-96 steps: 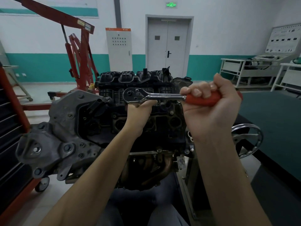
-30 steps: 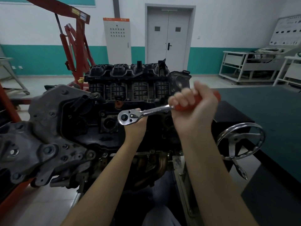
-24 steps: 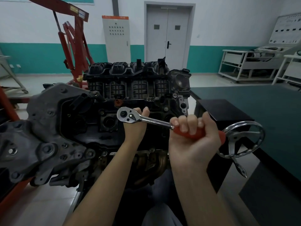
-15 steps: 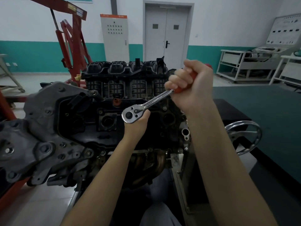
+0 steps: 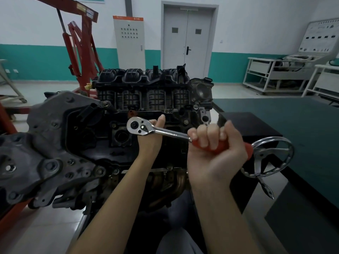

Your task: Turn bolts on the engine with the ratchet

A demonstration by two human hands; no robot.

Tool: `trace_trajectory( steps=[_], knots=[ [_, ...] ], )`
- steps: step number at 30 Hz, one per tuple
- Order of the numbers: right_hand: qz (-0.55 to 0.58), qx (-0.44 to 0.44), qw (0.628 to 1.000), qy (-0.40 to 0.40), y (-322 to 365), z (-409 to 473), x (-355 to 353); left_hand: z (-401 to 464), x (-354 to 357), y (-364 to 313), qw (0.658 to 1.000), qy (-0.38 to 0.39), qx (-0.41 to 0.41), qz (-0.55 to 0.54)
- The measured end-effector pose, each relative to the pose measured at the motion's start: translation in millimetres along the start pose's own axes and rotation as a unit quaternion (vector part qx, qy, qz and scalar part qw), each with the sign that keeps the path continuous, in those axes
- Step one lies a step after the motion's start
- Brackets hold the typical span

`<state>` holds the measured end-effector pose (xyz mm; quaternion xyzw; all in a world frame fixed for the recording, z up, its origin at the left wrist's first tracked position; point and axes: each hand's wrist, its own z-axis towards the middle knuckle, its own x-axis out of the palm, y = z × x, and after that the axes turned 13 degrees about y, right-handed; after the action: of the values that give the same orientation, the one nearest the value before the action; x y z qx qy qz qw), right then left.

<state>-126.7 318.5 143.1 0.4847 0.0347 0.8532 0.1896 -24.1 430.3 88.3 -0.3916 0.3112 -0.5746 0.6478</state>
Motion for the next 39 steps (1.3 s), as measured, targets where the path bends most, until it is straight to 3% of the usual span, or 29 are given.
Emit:
trace_trajectory(
  steps=[4, 9, 11, 14, 18, 23, 26, 31, 34, 39],
  knots=[
    [-0.054, 0.074, 0.995, 0.029, 13.5, 54.5, 10.4, 1.1, 1.5, 1.4, 0.999, 0.003, -0.037, -0.009],
    [-0.105, 0.216, 0.969, 0.049, 17.7, 104.2, 28.0, 2.0, -2.7, 4.8, 0.994, 0.092, -0.029, 0.057],
    [-0.085, 0.199, 0.976, 0.035, 17.3, 97.0, 23.9, 2.8, -3.8, 6.3, 0.995, 0.084, -0.043, 0.042],
    [-0.043, 0.099, 0.994, 0.017, 14.5, 61.1, 7.7, 4.4, -3.8, 4.2, 0.998, 0.036, -0.054, -0.025],
    [0.007, -0.009, 1.000, 0.010, 2.9, 7.3, -6.5, 6.3, -0.3, -5.2, 0.999, 0.039, 0.009, -0.019],
    [0.006, 0.017, 0.999, 0.032, 4.9, 15.1, -9.7, 0.8, 1.2, 3.8, 1.000, 0.022, -0.001, 0.014],
    [-0.027, 0.095, 0.994, 0.051, 15.4, 57.2, -0.3, 1.6, 3.3, 3.4, 1.000, 0.002, -0.016, -0.017],
    [-0.096, 0.232, 0.966, 0.061, 16.2, 110.2, 21.8, -0.3, -0.7, 1.9, 0.996, 0.087, -0.015, 0.029],
    [-0.076, 0.201, 0.976, 0.044, 13.6, 97.3, 17.1, -0.2, -2.8, 4.4, 0.997, 0.062, -0.039, 0.026],
    [-0.008, 0.030, 1.000, 0.001, 7.6, 25.3, -5.5, 1.2, -0.7, 2.3, 1.000, 0.008, -0.009, -0.003]
  ],
)
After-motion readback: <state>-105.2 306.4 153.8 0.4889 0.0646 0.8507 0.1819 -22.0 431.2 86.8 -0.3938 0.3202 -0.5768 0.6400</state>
